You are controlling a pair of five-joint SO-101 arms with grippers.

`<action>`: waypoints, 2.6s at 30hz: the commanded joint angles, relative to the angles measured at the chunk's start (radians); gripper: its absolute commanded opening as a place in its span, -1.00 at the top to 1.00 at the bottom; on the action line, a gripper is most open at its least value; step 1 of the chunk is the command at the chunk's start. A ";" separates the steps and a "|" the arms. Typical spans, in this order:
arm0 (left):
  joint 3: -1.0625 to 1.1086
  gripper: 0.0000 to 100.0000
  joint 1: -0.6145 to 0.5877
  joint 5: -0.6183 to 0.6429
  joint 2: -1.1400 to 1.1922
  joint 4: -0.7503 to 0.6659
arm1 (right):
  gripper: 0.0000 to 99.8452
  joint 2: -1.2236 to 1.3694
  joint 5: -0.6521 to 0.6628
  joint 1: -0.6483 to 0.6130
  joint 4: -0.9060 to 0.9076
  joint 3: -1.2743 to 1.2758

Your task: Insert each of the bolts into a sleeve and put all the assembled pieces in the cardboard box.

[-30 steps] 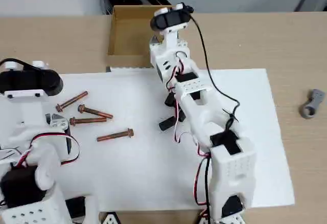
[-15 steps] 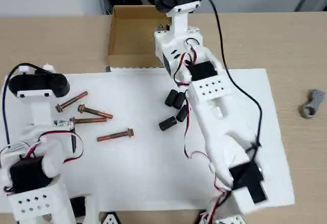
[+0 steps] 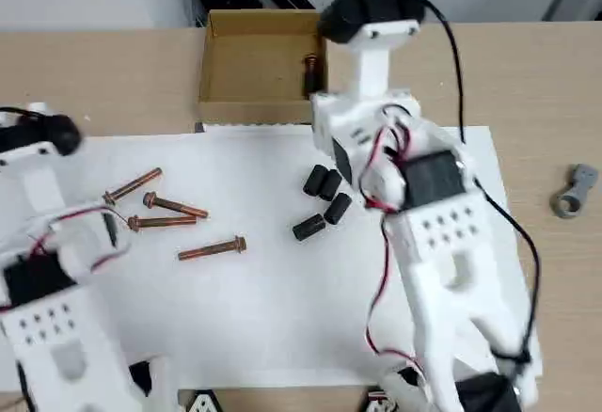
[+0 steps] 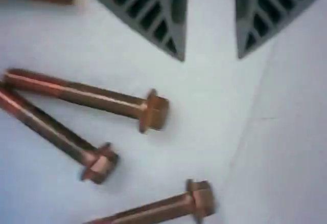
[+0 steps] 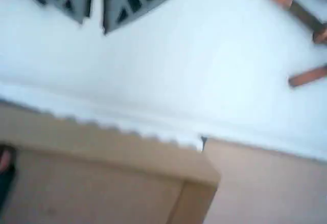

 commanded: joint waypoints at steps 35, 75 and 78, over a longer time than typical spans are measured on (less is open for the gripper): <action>-1.129 0.74 0.144 0.882 1.307 0.404 | 0.97 -0.481 -0.009 0.013 0.183 0.425; -0.943 0.78 0.063 1.046 1.309 0.183 | 0.97 -0.490 -0.009 0.013 0.148 0.486; -0.943 0.78 0.068 1.049 1.309 0.161 | 0.97 -0.490 -0.009 0.013 0.148 0.486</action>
